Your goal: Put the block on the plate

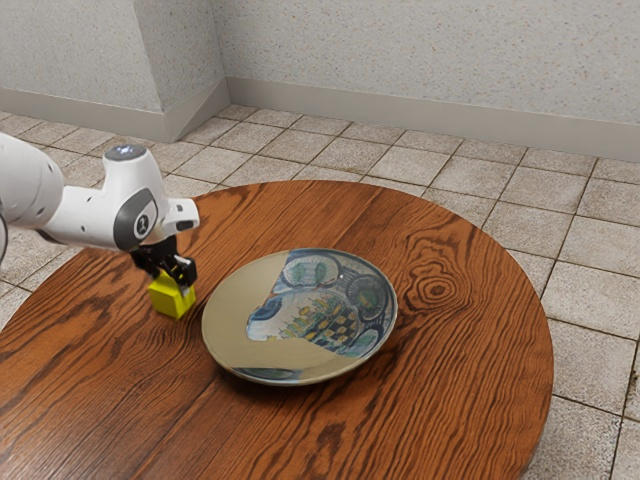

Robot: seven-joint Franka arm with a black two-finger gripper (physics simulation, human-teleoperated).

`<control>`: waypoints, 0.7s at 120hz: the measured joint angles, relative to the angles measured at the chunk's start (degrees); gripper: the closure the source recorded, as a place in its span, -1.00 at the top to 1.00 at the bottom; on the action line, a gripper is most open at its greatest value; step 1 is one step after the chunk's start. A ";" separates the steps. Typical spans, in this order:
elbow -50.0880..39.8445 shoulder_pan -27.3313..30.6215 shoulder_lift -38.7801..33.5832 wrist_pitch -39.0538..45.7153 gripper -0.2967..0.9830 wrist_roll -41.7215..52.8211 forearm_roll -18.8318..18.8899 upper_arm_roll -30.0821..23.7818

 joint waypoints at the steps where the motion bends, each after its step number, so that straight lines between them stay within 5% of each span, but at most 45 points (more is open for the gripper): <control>1: 0.00 -0.01 -0.02 -0.01 0.16 0.01 0.01 0.00; 53: -0.05 -3.30 -9.20 -3.40 0.09 0.04 0.90 -1.54; 84: 0.11 -15.48 -9.63 -6.13 0.08 -0.70 0.66 -5.19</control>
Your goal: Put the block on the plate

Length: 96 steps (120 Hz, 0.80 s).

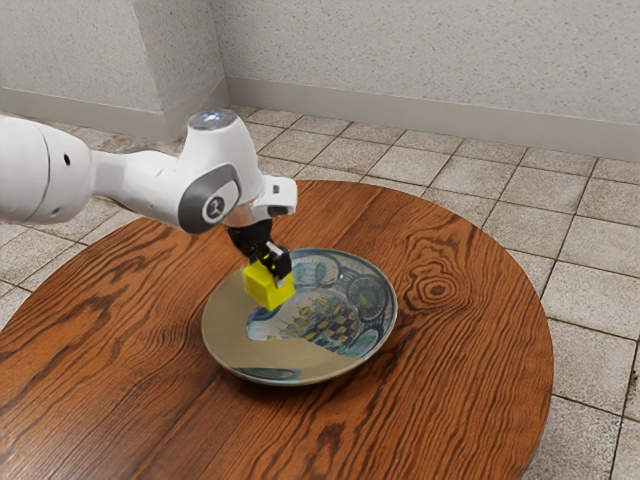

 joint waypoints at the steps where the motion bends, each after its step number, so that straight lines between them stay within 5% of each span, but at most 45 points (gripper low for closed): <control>1: 0.05 -0.22 0.25 -0.02 0.08 -0.05 -0.03 -0.01; 28: 1.57 -1.86 4.99 -0.11 0.09 -1.13 -1.78 -0.10; 66: 4.10 -2.06 3.71 -1.07 0.43 -1.47 -2.69 0.05; 96: 18.14 -1.82 -7.59 -19.84 0.50 -2.43 -0.16 2.78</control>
